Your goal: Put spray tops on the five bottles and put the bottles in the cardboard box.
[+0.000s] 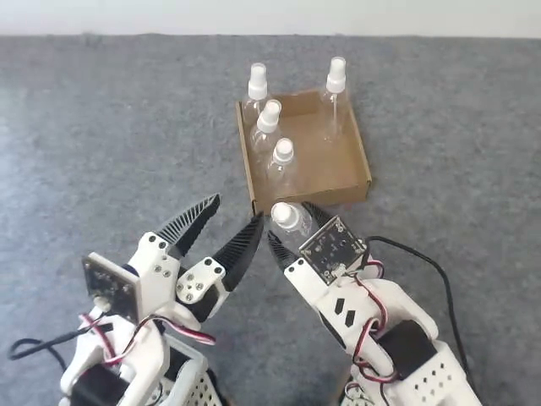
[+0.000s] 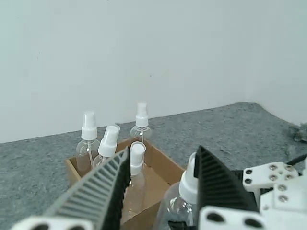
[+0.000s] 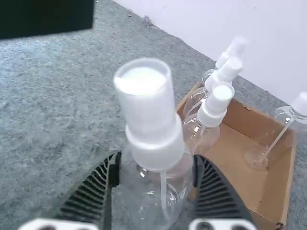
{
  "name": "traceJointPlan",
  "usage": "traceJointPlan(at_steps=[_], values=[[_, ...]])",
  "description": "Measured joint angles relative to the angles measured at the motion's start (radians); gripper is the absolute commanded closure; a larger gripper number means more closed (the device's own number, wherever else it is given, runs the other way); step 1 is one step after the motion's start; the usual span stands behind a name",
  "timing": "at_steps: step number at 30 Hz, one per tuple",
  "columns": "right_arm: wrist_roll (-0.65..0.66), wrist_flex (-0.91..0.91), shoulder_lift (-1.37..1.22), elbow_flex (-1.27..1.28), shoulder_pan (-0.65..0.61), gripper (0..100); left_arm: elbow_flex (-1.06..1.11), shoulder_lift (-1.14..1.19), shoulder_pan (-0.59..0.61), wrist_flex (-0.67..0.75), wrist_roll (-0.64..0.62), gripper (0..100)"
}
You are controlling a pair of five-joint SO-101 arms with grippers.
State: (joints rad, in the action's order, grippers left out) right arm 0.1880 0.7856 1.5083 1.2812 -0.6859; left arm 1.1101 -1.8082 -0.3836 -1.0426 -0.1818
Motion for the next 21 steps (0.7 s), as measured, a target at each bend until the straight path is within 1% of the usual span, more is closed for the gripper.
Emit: traceJointPlan(at_steps=[8, 11, 17, 21], values=[[0.0, 0.0, 0.0, -0.008, -0.002, 90.9, 0.0, 0.0, 0.009, 0.0, 0.0, 80], [0.0, 0.0, 0.0, -0.029, 0.002, 90.9, 0.0, 0.0, 0.064, 0.002, -0.018, 80], [0.0, 0.028, 0.002, -0.063, 0.049, 90.9, 0.0, 0.0, 0.226, 0.037, -0.133, 80], [0.0, 0.035, 0.002, -0.071, 0.055, 90.9, 0.0, 0.0, 0.262, 0.057, -0.161, 80]])
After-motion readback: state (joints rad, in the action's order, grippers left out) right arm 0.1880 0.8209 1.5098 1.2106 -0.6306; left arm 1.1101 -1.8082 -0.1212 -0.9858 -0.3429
